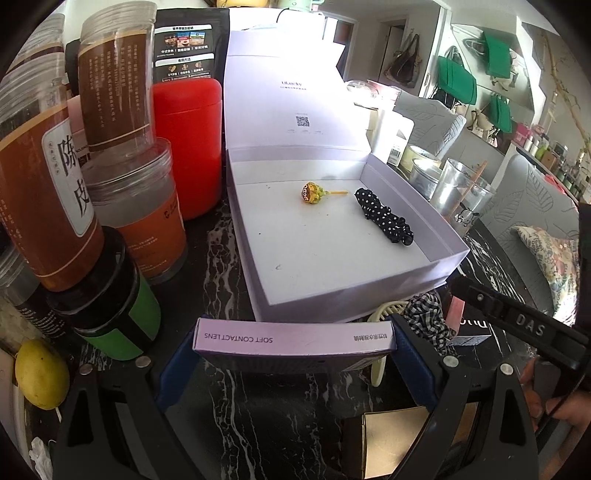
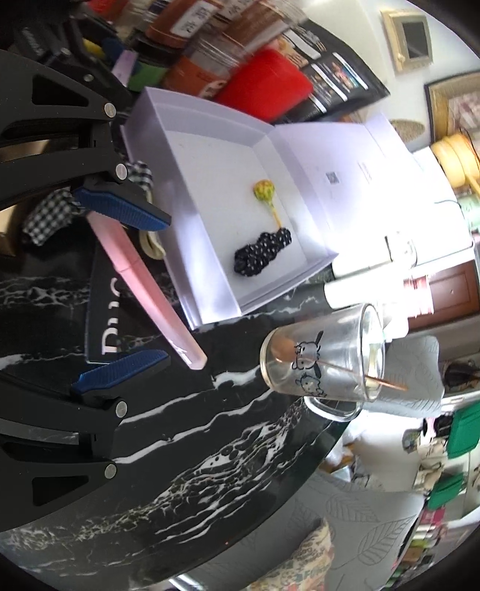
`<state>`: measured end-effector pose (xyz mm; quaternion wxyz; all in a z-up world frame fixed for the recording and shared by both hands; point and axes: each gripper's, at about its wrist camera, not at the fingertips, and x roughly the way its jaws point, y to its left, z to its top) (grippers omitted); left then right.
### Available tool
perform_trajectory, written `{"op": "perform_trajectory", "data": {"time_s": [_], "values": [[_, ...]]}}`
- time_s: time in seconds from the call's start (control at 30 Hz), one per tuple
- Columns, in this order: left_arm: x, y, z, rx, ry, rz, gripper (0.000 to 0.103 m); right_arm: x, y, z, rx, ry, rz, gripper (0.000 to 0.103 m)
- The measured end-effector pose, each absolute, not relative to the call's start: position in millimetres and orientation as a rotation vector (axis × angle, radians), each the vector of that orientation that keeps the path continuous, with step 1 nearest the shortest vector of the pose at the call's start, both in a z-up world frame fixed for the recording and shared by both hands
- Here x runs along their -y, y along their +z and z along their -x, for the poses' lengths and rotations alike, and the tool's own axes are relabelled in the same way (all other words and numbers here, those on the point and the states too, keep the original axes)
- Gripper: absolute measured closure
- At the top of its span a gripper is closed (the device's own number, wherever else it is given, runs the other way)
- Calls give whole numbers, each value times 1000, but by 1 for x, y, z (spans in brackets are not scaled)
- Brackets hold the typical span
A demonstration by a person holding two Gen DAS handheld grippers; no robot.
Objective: Organize rigid objects
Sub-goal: 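Move the right gripper toward the pink nail file, then grasp the pink nail file with the right gripper and lift it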
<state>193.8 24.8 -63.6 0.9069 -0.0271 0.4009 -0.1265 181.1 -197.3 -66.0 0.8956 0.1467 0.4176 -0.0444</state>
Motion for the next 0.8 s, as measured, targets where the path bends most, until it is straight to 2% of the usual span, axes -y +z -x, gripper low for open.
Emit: {"op": "perform_trajectory", "data": {"time_s": [0.33, 0.43, 0.57, 0.8], "values": [[-25, -65, -197, -837, -269, 55, 7, 204, -87, -190, -913, -100, -350, 38], [-23, -66, -197, -840, -270, 49, 7, 207, -89, -191, -913, -75, -392, 46], [-21, -66, -196, -841, -273, 44, 7, 216, -88, -185, -893, -79, -447, 68], [-16, -60, -188, -835, -274, 35, 7, 227, -86, -174, -873, -79, -490, 80]]}}
